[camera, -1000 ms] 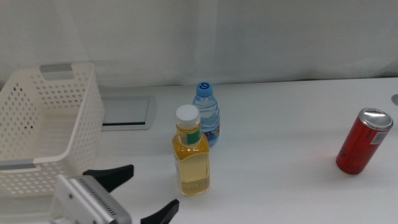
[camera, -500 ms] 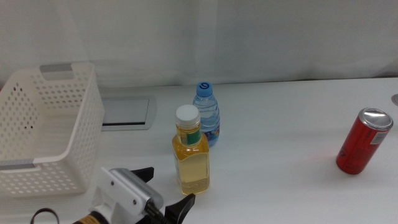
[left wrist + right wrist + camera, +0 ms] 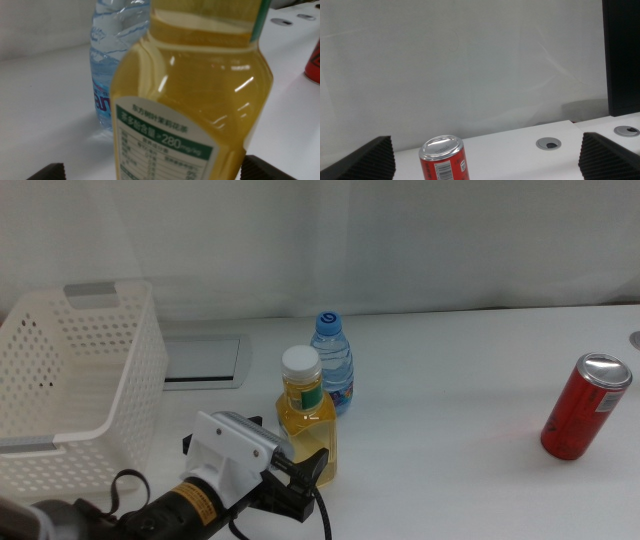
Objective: Use arms to grab the bottles and put them into the dustbin to the left of the table.
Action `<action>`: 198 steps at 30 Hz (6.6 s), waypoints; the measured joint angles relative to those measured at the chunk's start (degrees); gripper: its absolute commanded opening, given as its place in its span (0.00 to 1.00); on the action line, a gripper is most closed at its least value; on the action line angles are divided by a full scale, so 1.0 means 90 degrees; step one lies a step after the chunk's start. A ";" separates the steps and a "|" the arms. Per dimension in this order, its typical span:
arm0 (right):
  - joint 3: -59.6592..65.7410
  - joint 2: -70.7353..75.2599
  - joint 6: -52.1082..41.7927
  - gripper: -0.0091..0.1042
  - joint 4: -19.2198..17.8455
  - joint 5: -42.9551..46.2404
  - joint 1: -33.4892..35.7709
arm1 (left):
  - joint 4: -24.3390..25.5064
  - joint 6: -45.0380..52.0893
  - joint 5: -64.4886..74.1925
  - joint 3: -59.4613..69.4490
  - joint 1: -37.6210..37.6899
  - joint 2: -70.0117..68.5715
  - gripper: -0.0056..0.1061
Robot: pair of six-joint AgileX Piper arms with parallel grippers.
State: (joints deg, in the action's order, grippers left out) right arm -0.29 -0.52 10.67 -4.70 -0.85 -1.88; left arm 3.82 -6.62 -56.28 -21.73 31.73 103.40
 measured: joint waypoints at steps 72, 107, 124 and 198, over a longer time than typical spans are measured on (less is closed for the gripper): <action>0.0000 0.0004 0.0000 0.99 0.0014 0.0036 0.0000 | -0.0864 0.0892 1.1058 -0.4899 -0.4531 -0.2987 0.02; 0.0000 0.0004 0.0000 0.99 0.0014 0.0038 0.0000 | -0.0929 0.0877 1.0063 -0.4974 -0.4531 -0.0651 0.88; 0.0000 0.0015 0.0000 0.99 0.0014 0.0038 0.0000 | -0.3053 0.2761 1.0036 -0.5247 -0.4460 -0.2272 0.88; 0.0000 0.0015 0.0000 0.99 0.0014 0.0038 0.0000 | -0.0956 0.0886 0.1382 -0.3026 0.0107 0.1419 0.88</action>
State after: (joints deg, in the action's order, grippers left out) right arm -0.29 -0.39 10.67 -4.57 -0.51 -1.88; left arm -4.78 1.35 -43.84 -48.97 32.69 116.18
